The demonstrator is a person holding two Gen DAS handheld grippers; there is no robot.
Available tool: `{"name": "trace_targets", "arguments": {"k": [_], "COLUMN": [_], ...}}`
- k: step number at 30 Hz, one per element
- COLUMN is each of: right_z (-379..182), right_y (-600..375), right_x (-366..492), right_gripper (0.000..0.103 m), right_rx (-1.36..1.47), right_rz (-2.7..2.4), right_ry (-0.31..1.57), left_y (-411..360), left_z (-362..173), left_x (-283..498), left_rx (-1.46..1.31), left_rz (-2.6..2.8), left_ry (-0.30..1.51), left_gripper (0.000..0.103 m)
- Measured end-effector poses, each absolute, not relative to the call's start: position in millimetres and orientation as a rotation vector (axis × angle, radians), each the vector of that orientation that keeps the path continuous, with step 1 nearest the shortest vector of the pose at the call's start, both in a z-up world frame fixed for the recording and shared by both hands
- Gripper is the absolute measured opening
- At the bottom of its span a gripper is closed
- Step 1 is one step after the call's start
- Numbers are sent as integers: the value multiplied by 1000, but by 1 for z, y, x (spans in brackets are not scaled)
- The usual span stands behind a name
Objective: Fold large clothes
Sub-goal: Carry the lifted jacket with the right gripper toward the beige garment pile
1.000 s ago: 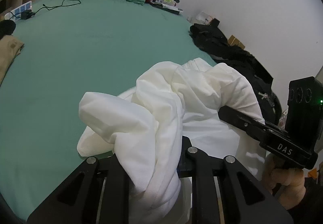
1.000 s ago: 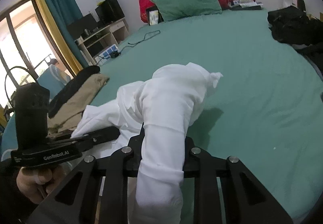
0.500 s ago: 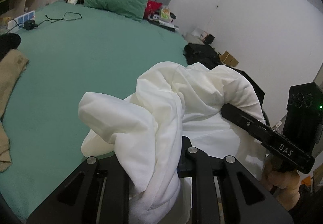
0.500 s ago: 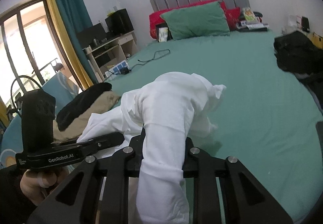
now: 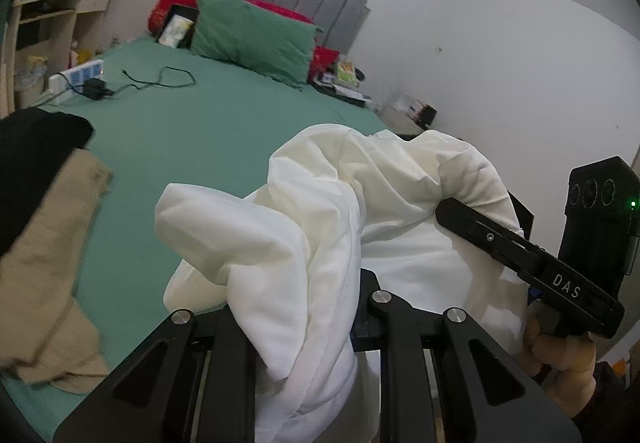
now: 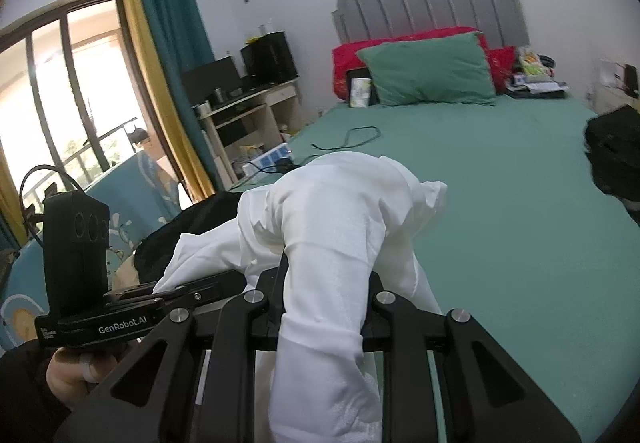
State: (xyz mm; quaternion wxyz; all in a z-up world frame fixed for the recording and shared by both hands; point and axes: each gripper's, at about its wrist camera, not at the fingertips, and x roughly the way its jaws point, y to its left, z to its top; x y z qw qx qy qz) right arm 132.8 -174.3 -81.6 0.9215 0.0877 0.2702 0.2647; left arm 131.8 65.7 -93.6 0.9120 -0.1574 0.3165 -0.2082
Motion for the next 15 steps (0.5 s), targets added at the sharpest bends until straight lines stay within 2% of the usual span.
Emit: {"name": "trace_targets", "arguments": {"k": [15], "right_z": [-83], "right_y": [-76], "right_x": [192], "right_gripper": [21], "right_rx": [186], "right_rz": [700], "right_ry": [476], "left_y": [173], "left_z": [-76], "left_x": [181], "left_rx": [-362], "left_rz": [-259], "left_ry": [571], "left_gripper": [20]}}
